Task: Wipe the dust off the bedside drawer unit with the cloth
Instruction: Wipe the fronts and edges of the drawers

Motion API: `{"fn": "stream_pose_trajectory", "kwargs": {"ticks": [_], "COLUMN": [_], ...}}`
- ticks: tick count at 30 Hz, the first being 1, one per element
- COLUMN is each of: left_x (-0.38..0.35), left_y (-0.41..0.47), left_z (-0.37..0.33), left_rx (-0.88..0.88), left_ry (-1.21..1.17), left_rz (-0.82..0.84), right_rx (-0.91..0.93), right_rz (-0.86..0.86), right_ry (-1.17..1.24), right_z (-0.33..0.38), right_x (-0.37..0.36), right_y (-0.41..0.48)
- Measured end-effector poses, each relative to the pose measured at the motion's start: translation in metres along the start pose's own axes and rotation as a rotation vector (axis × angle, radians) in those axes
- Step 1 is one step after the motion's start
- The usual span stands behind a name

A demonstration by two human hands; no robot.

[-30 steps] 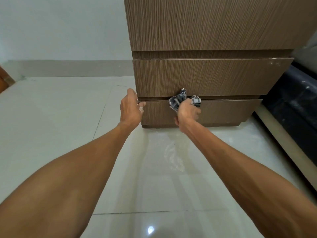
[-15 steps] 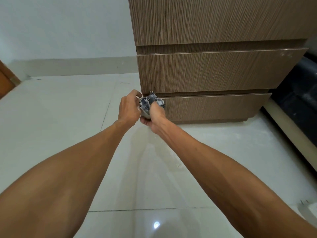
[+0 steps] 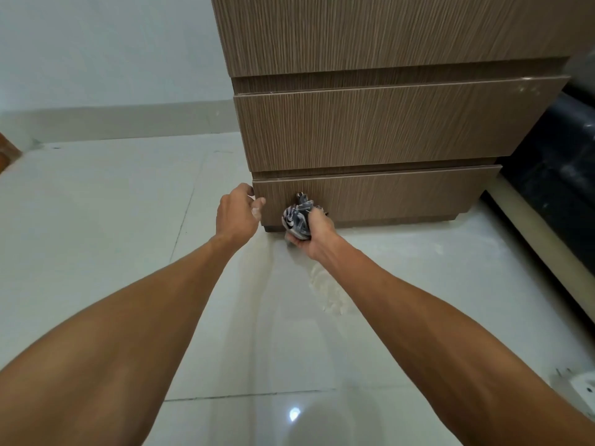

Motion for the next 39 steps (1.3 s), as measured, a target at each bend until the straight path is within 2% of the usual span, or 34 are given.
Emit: {"fn": "stream_pose_trajectory", "kwargs": {"ticks": [9, 13, 17, 25, 28, 30, 39], "left_x": [-0.011, -0.015, -0.016, -0.017, -0.017, -0.017, -0.021], "left_y": [-0.004, -0.006, -0.007, -0.008, -0.008, -0.008, -0.006], "left_z": [0.003, 0.004, 0.003, 0.003, 0.002, 0.002, 0.006], "left_rx": [0.053, 0.063, 0.071, 0.093, 0.096, 0.096, 0.099], "left_ry": [0.042, 0.049, 0.053, 0.056, 0.054, 0.057, 0.076], "left_rz": [-0.05, -0.053, -0.055, -0.049, -0.047, -0.048, -0.052], "right_rx": [0.115, 0.184, 0.243, 0.427, 0.522, 0.524, 0.312], "right_rz": [-0.168, -0.186, -0.274, -0.669, -0.57, -0.487, -0.405], "right_ry": [0.094, 0.184, 0.22, 0.413, 0.561, 0.562, 0.488], "right_z": [0.061, 0.087, 0.112, 0.153, 0.156, 0.154, 0.106], "right_x": [0.127, 0.163, 0.208, 0.3, 0.301, 0.294, 0.226], "right_y": [0.042, 0.032, 0.03, 0.0, -0.016, -0.014, -0.001]}}
Point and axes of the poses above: each hand's wrist, its own y-axis towards the middle knuckle, its own x-axis out of the back of the hand, z = x × y, the point moved 7 cm from there along y, towards the middle knuckle
